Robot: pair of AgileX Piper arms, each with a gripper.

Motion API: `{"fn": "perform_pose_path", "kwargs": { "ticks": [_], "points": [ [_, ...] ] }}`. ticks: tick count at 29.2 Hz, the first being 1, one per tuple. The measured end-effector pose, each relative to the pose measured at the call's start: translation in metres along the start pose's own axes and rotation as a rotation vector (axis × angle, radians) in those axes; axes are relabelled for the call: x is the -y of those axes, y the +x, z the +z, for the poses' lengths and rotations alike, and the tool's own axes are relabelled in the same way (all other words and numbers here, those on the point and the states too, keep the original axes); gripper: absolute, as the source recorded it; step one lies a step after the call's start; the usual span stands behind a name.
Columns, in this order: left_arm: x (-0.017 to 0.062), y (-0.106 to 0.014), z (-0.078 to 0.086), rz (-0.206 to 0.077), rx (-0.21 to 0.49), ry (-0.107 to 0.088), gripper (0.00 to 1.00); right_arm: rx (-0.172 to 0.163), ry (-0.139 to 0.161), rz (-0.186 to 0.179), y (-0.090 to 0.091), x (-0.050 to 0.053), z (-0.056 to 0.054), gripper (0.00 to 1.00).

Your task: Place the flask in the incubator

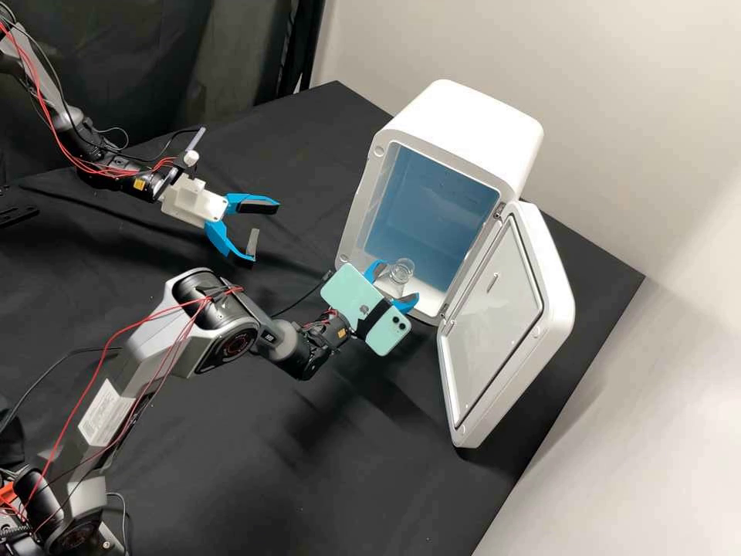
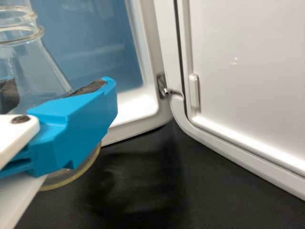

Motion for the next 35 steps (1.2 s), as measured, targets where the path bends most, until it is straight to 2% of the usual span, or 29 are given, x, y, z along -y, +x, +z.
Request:
{"fn": "perform_pose_path", "kwargs": {
  "ticks": [4, 9, 13, 16, 22, 28, 35],
  "points": [
    [0.0000, 0.000, 0.000, 0.000, 0.000, 0.000, 1.00, 0.037, 0.003, -0.012, 0.006, 0.001, 0.005, 0.00],
    [0.0000, 0.000, 0.000, 0.000, 0.000, 0.000, 1.00, 0.026, -0.011, -0.004, 0.013, -0.002, 0.003, 0.00],
    [0.0000, 0.000, 0.000, 0.000, 0.000, 0.000, 1.00, 0.013, -0.016, 0.024, 0.020, -0.007, 0.000, 0.00],
    [0.0000, 0.000, 0.000, 0.000, 0.000, 0.000, 1.00, 0.008, -0.018, 0.032, 0.025, -0.009, -0.001, 0.00],
    [-0.0002, 0.000, -0.001, 0.000, -0.002, 0.000, 1.00, 0.032, -0.007, 0.037, 0.033, -0.012, -0.001, 0.00],
    [-0.0007, -0.001, -0.003, 0.002, -0.009, -0.002, 1.00, 0.033, -0.008, 0.041, 0.041, -0.015, -0.001, 0.00],
    [-0.0008, -0.001, -0.004, 0.002, -0.011, -0.002, 1.00, 0.061, 0.013, 0.045, 0.053, -0.015, 0.000, 0.00]
  ]
}}
